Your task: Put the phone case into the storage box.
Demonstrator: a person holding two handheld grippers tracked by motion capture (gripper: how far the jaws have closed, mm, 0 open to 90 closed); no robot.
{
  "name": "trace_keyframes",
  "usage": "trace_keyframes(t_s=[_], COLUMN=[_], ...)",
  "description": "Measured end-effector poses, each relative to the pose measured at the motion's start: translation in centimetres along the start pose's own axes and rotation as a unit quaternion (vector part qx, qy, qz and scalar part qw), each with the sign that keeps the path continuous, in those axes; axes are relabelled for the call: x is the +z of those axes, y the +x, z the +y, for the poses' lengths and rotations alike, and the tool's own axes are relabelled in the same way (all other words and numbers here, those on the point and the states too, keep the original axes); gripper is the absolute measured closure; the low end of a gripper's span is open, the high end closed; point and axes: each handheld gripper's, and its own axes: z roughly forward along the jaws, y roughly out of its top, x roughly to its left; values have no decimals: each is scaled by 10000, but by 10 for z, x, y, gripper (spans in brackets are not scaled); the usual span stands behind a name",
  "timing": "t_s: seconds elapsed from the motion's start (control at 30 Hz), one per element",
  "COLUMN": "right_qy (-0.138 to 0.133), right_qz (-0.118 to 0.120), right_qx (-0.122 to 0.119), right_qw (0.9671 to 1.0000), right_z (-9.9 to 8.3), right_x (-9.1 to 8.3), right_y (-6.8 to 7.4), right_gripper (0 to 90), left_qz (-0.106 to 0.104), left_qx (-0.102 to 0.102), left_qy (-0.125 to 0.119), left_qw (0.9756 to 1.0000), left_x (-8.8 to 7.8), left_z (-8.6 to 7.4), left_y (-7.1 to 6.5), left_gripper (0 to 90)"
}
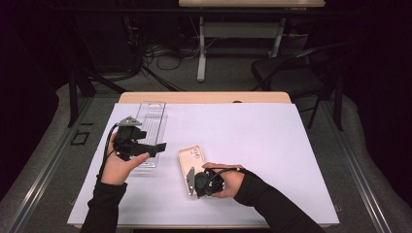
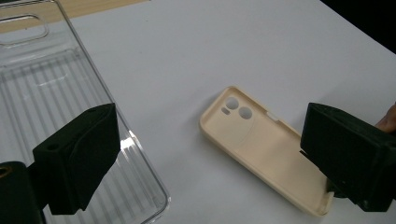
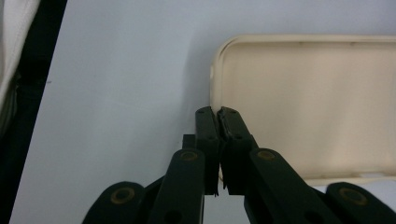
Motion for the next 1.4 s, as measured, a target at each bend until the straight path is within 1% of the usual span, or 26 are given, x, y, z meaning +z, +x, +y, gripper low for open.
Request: trace_keyframes(t_s=[0.03, 0.1, 0.2, 0.27, 0.33, 0.4, 0.43, 0.47, 0.5, 0.53, 0.57, 0.6, 0.63, 0.67, 0.7, 0.87, 0.97, 1.0, 1.07, 1.17, 1.2, 1.33, 1.37, 1.4], right_qy=[-6, -34, -35, -52, -62, -51, -58, -62, -62, -49, -49, -27, -42, -69, -93, -157, -284, -311, -428, -486, -501, -566, -634, -655], right_qz=[-43, -54, -146, -182, -276, -292, -335, -400, -400, -481, -481, -549, -571, -588, -623, -823, -932, -965, -1040, -1169, -1198, -1354, -1394, -1405], right_qx=[-31, 46, 52, 153, 200, 226, 231, 285, 285, 294, 294, 263, 286, 325, 315, 394, 405, 485, 461, 462, 428, 435, 436, 488], right_qw=[10000, 10000, 9999, 9997, 9994, 9993, 9992, 9988, 9988, 9984, 9984, 9981, 9980, 9977, 9975, 9957, 9944, 9937, 9926, 9909, 9906, 9882, 9872, 9867], right_z=[-2, -5, -10, -13, -19, -21, -23, -27, -27, -30, -30, -32, -33, -35, -36, -41, -43, -44, -45, -45, -44, -42, -41, -41], right_x=[-1, -3, -8, -11, -15, -17, -18, -20, -20, -21, -21, -23, -24, -25, -27, -33, -36, -38, -42, -44, -45, -46, -46, -47], right_y=[0, 1, 1, 3, 3, 4, 4, 5, 5, 7, 7, 7, 8, 8, 8, 12, 14, 15, 15, 17, 18, 21, 21, 22], right_gripper=[876, 875, 876, 876, 875, 876, 875, 875, 875, 875, 875, 875, 875, 875, 875, 875, 874, 874, 875, 875, 875, 875, 875, 875], left_qz=[-21, -58, -91, -120, -180, -238, -263, -279, -291, -293, -295, -316, -338, -364, -391, -455, -501, -504, -504, -536, -565, -626, -625, -612], left_qx=[22, 29, 42, 33, 52, 15, 24, 24, 13, 22, 16, -1, 23, -8, -25, -39, -45, -44, -29, -23, -36, -81, -108, -136], left_qy=[4, 3, 19, 15, 8, -14, -14, -15, -21, -1, -2, 4, -5, -14, -18, -39, -20, -7, 12, 7, -2, -45, -53, -56], left_qw=[10000, 10000, 9999, 9999, 9998, 9997, 9997, 9996, 9996, 9996, 9996, 9995, 9994, 9993, 9992, 9989, 9987, 9987, 9987, 9986, 9984, 9980, 9980, 9980], left_x=[0, 2, 4, 5, 6, 7, 8, 8, 9, 10, 11, 12, 13, 13, 14, 18, 21, 22, 23, 24, 24, 24, 24, 24], left_z=[0, 1, 1, 1, 1, 1, 2, 2, 2, 2, 2, 2, 2, 2, 2, 1, 1, 0, 0, 0, 0, 1, 0, 0], left_y=[-1, -3, -6, -7, -8, -10, -10, -11, -12, -13, -14, -15, -16, -17, -17, -20, -22, -23, -25, -28, -28, -32, -32, -32], left_gripper=[53, 55, 63, 69, 73, 75, 77, 77, 77, 79, 79, 79, 79, 79, 79, 83, 88, 88, 88, 88, 88, 103, 107, 117])
